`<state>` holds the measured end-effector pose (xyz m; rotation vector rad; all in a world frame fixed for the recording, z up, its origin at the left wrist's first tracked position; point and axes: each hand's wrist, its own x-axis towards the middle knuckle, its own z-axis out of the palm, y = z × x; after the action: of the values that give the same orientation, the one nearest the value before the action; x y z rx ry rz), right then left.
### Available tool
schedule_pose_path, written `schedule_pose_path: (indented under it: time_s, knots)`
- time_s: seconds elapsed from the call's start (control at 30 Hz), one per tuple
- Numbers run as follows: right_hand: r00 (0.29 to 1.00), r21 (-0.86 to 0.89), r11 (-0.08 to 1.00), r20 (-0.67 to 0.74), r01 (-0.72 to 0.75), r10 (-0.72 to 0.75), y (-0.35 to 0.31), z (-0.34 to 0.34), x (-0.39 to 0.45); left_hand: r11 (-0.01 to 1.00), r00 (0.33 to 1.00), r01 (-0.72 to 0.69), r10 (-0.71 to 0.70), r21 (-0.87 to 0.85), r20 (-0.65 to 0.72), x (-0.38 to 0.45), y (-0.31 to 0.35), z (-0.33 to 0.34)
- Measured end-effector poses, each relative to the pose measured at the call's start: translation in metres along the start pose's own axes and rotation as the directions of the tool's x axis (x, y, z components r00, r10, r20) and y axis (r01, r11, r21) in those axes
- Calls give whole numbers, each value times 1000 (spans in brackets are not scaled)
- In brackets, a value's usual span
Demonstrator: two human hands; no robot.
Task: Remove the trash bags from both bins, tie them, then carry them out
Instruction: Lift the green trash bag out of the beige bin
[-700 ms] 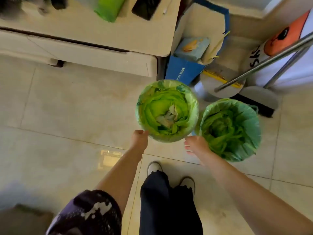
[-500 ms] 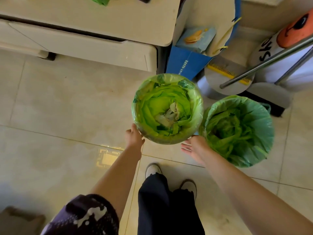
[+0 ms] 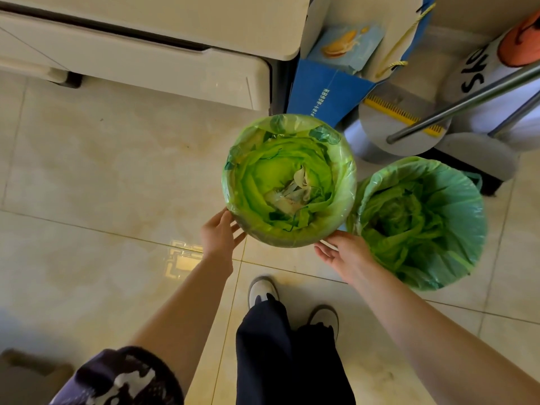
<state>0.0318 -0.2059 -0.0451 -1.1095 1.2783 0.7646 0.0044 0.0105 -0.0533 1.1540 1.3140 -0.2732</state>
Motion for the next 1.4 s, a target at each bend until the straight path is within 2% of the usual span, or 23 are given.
schedule_pose_path:
  time_s: [0.07, 0.13, 0.23, 0.33, 0.47, 0.57, 0.67, 0.77, 0.87, 0.97, 1.17, 1.3, 1.4]
  knots:
    - [1000, -8, 1000, -27, 14, -15, 1, 0, 1, 996, 996, -60, 64, 59, -58, -4, -1, 4]
    - [998, -4, 1000, -60, 18, -18, 1, 2, 2, 996, 993, -62, 68, 72, -94, -4, -3, 6]
    - [995, -20, 999, -94, 31, -33, 4, 3, 4, 999, 992, 26, -29, -27, -120, 1, -3, 5]
    - [994, -21, 999, -104, 39, -41, 5, 2, 7, 987, 991, 105, -114, -122, -71, 4, -3, 3]
    - [989, -20, 999, -140, 41, -43, 9, 4, 14, 991, 989, 120, -126, -66, -83, 9, -4, 3]
    - [981, -43, 997, -180, 69, -76, 15, 3, 13, 993, 991, 101, -97, 52, -89, 12, -9, 4]
    - [962, -108, 987, -236, 115, -138, 18, 5, 10, 979, 995, 104, -100, 178, -31, 12, -17, 8]
    - [951, -67, 990, -275, 124, -137, 19, 8, 10, 968, 983, 167, -178, 189, 45, 7, -23, 11]
    - [939, -70, 987, -303, 146, -161, 20, 10, 12, 958, 952, 216, -249, 187, 178, -1, -31, 8]
    - [958, -18, 991, -253, 134, -134, 23, 11, 13, 960, 931, 225, -263, 167, 253, -9, -39, 8]
    - [999, 109, 994, -40, 9, -4, 36, 0, 13, 966, 932, 247, -259, 81, 252, -12, -51, 10]
    - [1000, 154, 988, -4, -9, 9, 43, -8, 17, 950, 897, 312, -292, -6, 332, -21, -55, 16]
    - [1000, 113, 994, 19, 11, -13, 46, -5, 21, 955, 902, 286, -242, -76, 358, -28, -60, 21]
